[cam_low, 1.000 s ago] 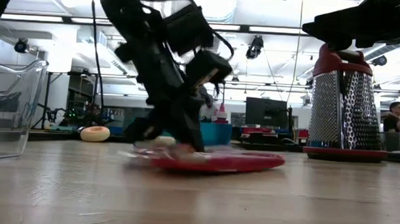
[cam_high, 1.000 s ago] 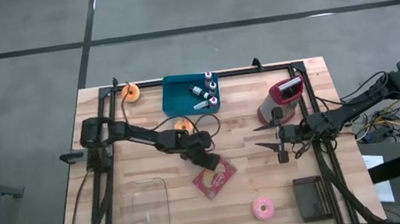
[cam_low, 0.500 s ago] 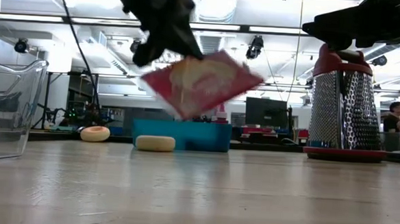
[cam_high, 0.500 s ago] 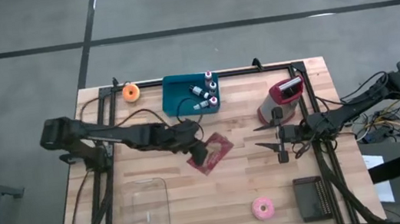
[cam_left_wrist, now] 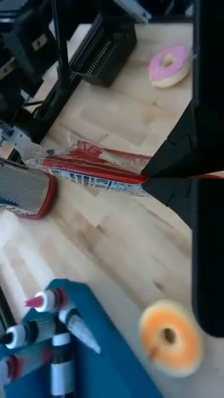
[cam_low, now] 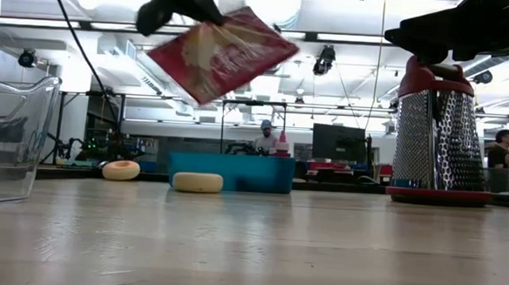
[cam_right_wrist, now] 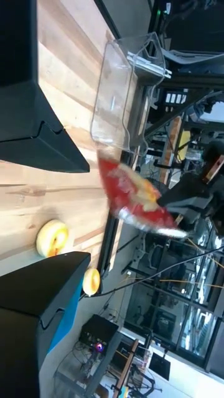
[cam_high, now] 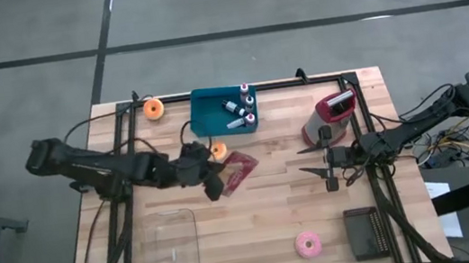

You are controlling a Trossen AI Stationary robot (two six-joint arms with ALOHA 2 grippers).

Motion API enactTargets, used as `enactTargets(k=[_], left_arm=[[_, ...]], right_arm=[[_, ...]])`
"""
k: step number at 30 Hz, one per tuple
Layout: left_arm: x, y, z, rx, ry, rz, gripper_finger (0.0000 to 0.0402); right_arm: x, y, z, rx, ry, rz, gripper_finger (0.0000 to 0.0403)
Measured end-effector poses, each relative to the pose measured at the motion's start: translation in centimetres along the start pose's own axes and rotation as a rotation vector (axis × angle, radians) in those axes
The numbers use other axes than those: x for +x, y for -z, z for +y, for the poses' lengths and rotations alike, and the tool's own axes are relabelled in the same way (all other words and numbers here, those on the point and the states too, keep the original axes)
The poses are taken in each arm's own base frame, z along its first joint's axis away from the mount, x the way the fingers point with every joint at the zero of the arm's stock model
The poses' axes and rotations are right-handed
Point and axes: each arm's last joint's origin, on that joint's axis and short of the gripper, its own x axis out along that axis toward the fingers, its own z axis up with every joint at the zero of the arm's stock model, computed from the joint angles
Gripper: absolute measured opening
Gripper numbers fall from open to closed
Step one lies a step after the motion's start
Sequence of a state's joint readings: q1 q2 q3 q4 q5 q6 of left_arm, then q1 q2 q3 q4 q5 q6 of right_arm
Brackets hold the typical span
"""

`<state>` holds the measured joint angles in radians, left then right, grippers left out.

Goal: Pick & Place Food Item
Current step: Put the red popcorn bag into the transparent bin

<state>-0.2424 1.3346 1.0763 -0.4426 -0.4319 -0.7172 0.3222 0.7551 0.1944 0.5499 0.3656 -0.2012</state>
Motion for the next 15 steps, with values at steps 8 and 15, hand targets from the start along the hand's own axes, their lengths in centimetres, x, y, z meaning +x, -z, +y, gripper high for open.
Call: enactTargets(k=[8, 15], left_arm=[[-3.9, 1.2, -0.3, -0.187, -0.099, -0.056, 0.0], [-6.7, 1.6, -1.1, -0.322, -0.169, -0.024, 0.0]], right_arm=[[0.0, 0.0, 0.0, 0.0, 0.0, 0.0, 0.0217], [0.0, 0.0, 0.0, 0.0, 0.0, 0.0, 0.0217]])
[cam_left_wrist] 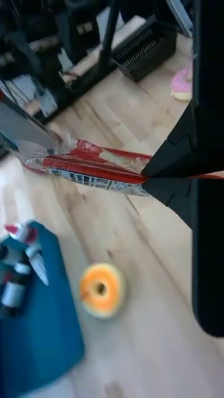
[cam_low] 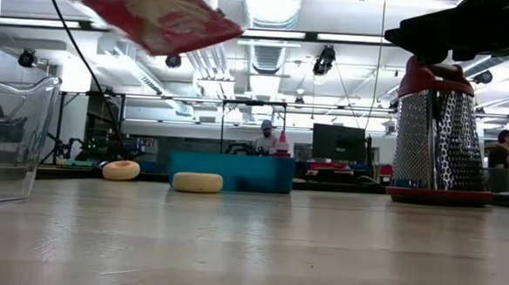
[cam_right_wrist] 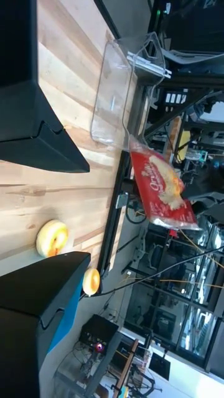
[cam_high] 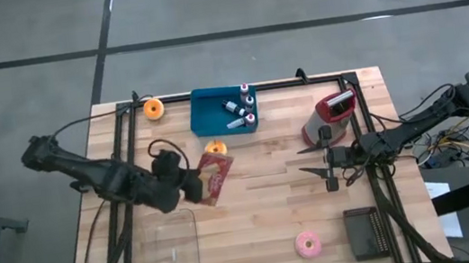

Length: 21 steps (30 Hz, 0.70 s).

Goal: Pick & Place Food Item
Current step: Put the red popcorn bag into the transparent bin

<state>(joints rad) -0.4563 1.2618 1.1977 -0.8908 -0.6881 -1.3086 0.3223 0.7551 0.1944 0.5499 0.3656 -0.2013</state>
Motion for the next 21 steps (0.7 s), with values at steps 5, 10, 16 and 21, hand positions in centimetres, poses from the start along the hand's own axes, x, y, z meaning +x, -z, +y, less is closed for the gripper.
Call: enactTargets(k=[5, 10, 16, 21], left_arm=[[-1.3, 1.0, -0.2, -0.026, -0.051, 0.035, 0.0], [-2.7, 2.9, 0.0, -0.134, -0.074, 0.041, 0.0], [-4.2, 4.7, 0.5, -0.215, -0.082, 0.081, 0.0], [-5.3, 6.2, 0.6, -0.233, -0.102, 0.255, 0.0]], right_arm=[[0.0, 0.0, 0.0, 0.0, 0.0, 0.0, 0.0217], [0.0, 0.0, 0.0, 0.0, 0.0, 0.0, 0.0217], [0.0, 0.0, 0.0, 0.0, 0.0, 0.0, 0.0217], [0.0, 0.0, 0.0, 0.0, 0.0, 0.0, 0.0217]])
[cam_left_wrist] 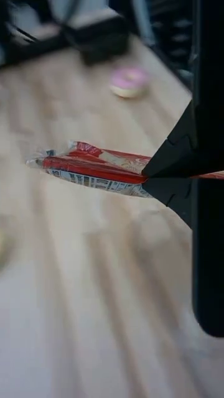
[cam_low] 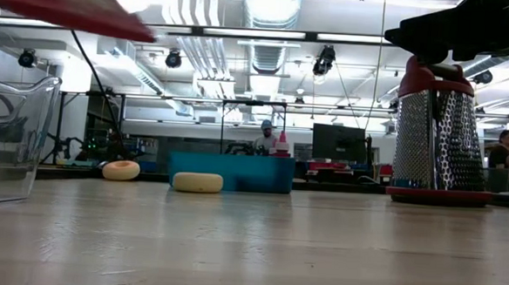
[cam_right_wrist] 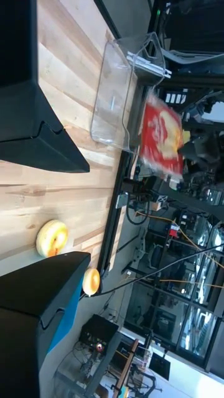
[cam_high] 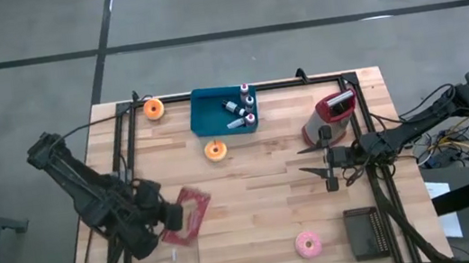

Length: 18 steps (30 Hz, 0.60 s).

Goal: Pick & Place Food Item
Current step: Put the red popcorn bag into the transparent bin

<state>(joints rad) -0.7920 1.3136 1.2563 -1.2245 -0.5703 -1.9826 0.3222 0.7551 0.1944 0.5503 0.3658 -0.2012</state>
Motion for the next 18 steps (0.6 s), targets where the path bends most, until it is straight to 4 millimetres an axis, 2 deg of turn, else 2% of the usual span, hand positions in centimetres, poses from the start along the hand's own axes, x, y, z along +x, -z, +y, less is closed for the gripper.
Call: enactTargets(k=[4, 11, 18], left_arm=[[-0.6, 1.2, 0.5, 0.056, -0.029, 0.118, 0.0], [-1.6, 2.7, 1.4, 0.074, -0.045, 0.203, 0.0], [-0.8, 4.2, 1.4, 0.148, -0.099, 0.223, 0.0]], right_arm=[[0.0, 0.0, 0.0, 0.0, 0.0, 0.0, 0.0217], [0.0, 0.0, 0.0, 0.0, 0.0, 0.0, 0.0217], [0.0, 0.0, 0.0, 0.0, 0.0, 0.0, 0.0217]])
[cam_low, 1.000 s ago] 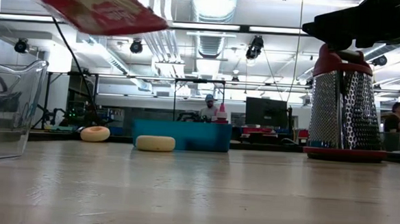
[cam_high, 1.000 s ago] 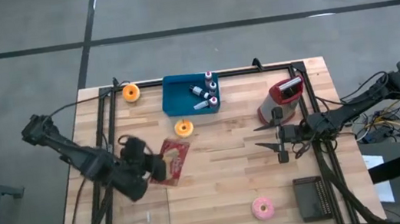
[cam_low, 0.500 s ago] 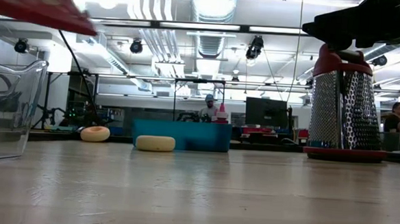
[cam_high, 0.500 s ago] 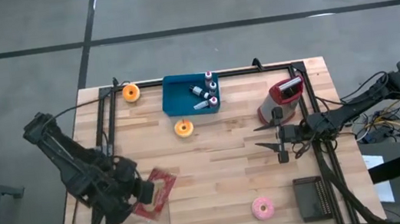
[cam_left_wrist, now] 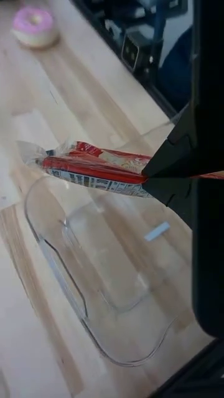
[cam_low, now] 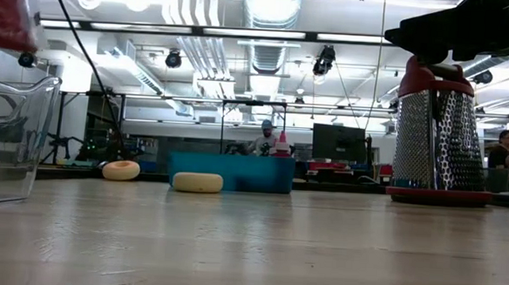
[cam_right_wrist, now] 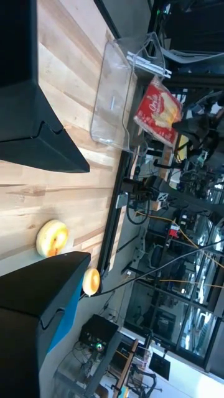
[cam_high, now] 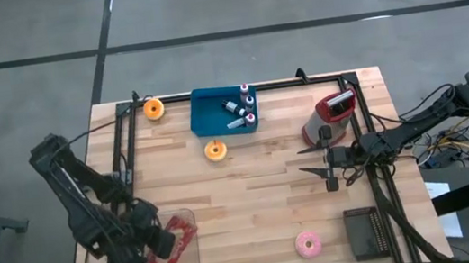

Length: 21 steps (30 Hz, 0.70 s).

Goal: Pick & Place Food Item
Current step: Put the red popcorn bag into the transparent bin

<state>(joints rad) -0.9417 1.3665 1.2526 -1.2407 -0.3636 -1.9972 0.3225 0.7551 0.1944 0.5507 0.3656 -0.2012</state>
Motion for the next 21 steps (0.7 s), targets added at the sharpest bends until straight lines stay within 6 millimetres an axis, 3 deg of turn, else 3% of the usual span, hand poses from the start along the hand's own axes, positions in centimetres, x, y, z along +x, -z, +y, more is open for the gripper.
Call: enactTargets(k=[21], left_arm=[[3.4, 1.3, -1.0, -0.136, -0.132, 0.008, 0.0]], right_arm=[[0.0, 0.0, 0.0, 0.0, 0.001, 0.0, 0.0217]])
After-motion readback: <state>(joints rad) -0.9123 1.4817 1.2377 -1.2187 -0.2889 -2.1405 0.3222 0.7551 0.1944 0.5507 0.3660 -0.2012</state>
